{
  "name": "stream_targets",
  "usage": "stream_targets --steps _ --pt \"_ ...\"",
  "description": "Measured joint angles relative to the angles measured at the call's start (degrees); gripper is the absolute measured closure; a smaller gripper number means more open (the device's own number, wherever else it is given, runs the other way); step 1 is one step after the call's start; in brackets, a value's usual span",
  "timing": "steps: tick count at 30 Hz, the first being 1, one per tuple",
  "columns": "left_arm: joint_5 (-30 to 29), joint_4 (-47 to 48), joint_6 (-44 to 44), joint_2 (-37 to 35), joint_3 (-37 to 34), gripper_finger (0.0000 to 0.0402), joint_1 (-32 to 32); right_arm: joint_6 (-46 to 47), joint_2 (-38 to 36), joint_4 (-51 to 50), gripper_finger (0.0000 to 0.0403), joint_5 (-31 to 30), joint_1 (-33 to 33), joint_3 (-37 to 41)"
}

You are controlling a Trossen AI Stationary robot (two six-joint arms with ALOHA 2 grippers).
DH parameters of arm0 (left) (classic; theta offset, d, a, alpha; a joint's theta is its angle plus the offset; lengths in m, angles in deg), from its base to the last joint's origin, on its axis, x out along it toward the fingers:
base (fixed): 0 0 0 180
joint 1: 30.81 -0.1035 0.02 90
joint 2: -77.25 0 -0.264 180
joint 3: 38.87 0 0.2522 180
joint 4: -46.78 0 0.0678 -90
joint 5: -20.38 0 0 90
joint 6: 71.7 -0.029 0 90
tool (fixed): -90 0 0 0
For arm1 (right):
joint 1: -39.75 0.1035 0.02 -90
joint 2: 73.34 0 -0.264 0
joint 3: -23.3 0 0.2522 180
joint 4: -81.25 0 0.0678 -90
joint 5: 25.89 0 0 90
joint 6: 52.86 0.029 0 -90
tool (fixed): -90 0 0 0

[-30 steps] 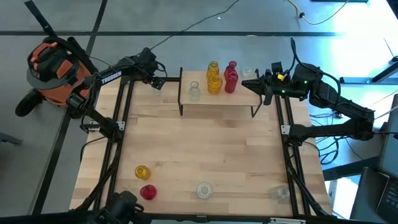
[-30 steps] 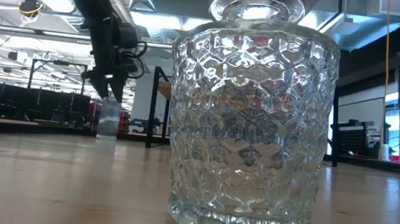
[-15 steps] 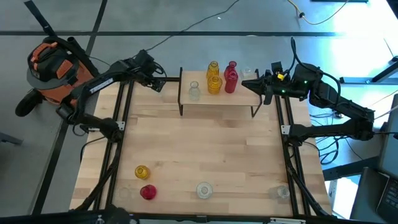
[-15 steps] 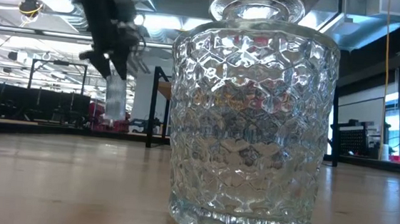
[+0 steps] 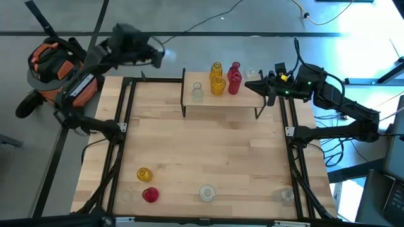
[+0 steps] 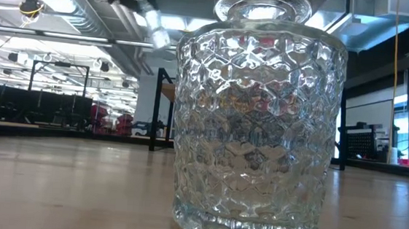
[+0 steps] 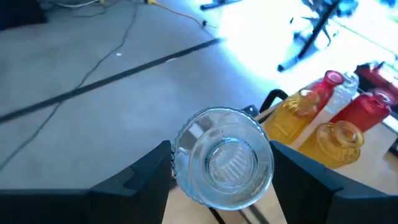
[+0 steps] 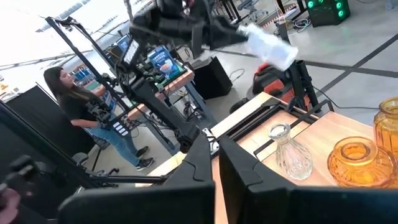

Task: Sort vases onto shelf
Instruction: Put the transparent vase on the shelf aligned with the other transparent vase

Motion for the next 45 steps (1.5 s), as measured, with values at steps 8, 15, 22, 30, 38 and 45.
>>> stream_targets --steps 8,15,22,30,38,45 --pt "0.13 9.11 -6.32 19.97 23.53 0.0172 3.76 1.88 1.85 -0.06 0.0403 2.55 0.02 0.00" --pt "-0.11 15.08 -10.25 33.12 39.24 0.0172 6.39 4.37 1.90 -0.36 0.0403 5.04 0.04 0.00" --pt "0.20 19.62 -11.83 36.73 38.78 0.0172 6.83 4.66 1.88 -0.58 0.0403 5.04 0.06 0.00" --pt "0.94 21.27 -13.51 39.90 38.69 0.0172 7.17 4.52 1.88 -0.60 0.0403 5.03 0.04 0.00" --pt "2.98 22.05 -14.24 41.26 38.69 0.0172 8.21 4.48 1.88 -0.60 0.0403 5.02 0.04 0.00" --pt "3.46 23.67 -14.00 41.39 38.69 0.0172 8.08 4.48 1.88 -0.60 0.0403 5.02 0.04 0.00"
